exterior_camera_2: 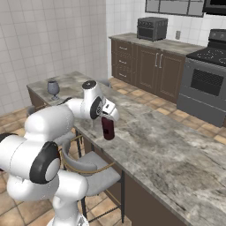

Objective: There is a wine glass and glass cup on the dining counter. Place the wine bottle next to the wine glass and the juice bottle next to the glass cup.

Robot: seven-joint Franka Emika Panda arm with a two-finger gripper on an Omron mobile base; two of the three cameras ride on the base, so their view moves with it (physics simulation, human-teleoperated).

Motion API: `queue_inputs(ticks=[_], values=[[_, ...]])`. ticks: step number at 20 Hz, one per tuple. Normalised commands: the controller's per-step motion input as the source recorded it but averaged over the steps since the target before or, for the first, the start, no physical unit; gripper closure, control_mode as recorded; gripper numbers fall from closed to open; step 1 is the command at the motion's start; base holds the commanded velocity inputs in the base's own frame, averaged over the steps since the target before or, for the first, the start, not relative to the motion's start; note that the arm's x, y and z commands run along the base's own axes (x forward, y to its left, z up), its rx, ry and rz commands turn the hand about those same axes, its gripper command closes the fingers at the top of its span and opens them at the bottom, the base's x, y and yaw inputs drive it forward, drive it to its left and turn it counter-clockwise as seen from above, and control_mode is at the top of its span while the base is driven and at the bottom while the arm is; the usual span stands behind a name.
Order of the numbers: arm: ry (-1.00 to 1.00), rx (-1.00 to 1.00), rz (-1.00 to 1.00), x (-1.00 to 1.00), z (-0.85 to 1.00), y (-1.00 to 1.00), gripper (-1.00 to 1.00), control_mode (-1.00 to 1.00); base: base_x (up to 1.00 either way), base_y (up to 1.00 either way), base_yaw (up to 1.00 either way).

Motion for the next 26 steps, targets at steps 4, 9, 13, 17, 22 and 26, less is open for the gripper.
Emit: queue_inputs(ticks=[4,9,13,17,22,26], values=[[0.0,0.0,0.0,0.04,-0.21,0.03,1.0,-1.0,0.0,0.0,0.0],[0.0,0.0,0.0,0.01,-0.23,0.01,1.0,-1.0,0.0,0.0,0.0],[0.0,0.0,0.0,-0.03,-0.29,0.0,1.0,-1.0,0.0,0.0,0.0],[0.0,0.0,0.0,-0.01,-0.3,0.0,1.0,-1.0,0.0,0.0,0.0],[0.0,0.0,0.0,-0.05,-0.3,0.02,-1.0,-1.0,0.0,0.0,0.0],[0.0,0.0,0.0,-0.07,-0.31,0.06,-1.0,-1.0,0.0,0.0,0.0]])
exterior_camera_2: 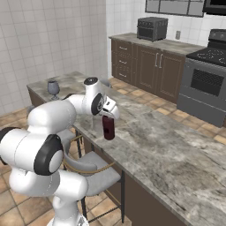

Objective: There is a wine glass and glass cup on the dining counter. Place the wine bottle next to the wine glass and the juice bottle next to the glass cup.

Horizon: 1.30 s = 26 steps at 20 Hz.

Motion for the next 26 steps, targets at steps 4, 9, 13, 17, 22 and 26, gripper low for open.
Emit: queue_inputs(ticks=[4,9,13,17,22,26], values=[[0.0,0.0,0.0,-0.02,-0.15,0.0,-1.0,-1.0,0.0,0.0,0.0],[0.0,0.0,0.0,0.0,-0.03,0.0,-1.0,-1.0,0.0,0.0,0.0],[0.0,0.0,0.0,0.0,0.01,0.0,-1.0,-1.0,0.0,0.0,0.0],[0.0,0.0,0.0,-0.01,0.07,0.01,-1.0,-1.0,0.0,0.0,0.0],[0.0,0.0,0.0,-0.11,0.14,0.0,-1.0,-1.0,0.0,0.0,0.0],[0.0,0.0,0.0,-0.26,0.18,0.0,-1.0,-1.0,0.0,0.0,0.0]])
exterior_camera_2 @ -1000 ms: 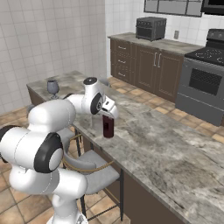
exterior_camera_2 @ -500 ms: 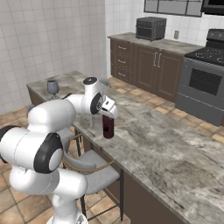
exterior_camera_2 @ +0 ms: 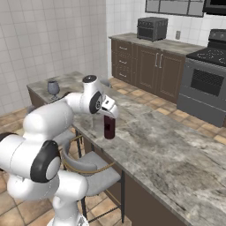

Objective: There is a wine glass and glass cup on the dining counter. Place the wine bottle next to the wine glass and the juice bottle next to the glass cup.

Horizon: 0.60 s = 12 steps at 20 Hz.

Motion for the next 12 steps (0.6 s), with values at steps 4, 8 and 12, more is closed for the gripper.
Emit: queue_inputs(ticks=[4,8,12], values=[[0.0,0.0,0.0,-0.42,0.16,0.0,-1.0,-1.0,0.0,0.0,0.0],[0.0,0.0,0.01,-0.61,0.08,0.0,-1.0,-1.0,0.0,0.0,0.0],[-0.02,0.0,0.03,-0.69,0.07,0.0,-1.0,-1.0,0.0,0.0,0.0]])
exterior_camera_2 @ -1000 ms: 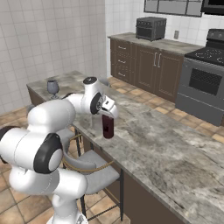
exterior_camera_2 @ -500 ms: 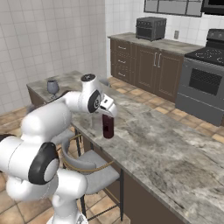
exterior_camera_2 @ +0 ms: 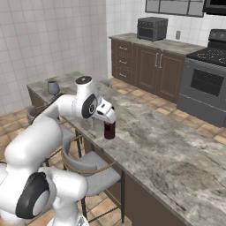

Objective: There is a wine glass and glass cup on the dining counter. Place the wine bottle next to the wine glass and the juice bottle next to the glass cup.

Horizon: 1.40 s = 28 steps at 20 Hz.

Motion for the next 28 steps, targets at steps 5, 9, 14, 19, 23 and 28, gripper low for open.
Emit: queue_inputs(ticks=[5,9,14,19,23,28], values=[[-0.02,0.0,0.03,-0.72,0.1,0.0,-1.0,-1.0,0.0,0.0,0.0],[0.0,-0.02,0.03,-0.66,0.18,0.04,-1.0,-1.0,0.0,0.0,0.0],[0.0,-0.03,0.0,-0.57,0.22,0.07,-1.0,-1.0,0.0,0.0,0.0],[0.0,-0.01,0.01,-0.44,0.18,0.06,-1.0,-1.0,0.0,0.0,0.0],[0.03,0.0,0.0,-0.25,0.04,0.07,-1.0,-1.0,0.0,0.0,0.0],[0.0,0.0,0.0,-0.01,0.0,0.0,-1.0,-1.0,0.0,0.0,0.0]])
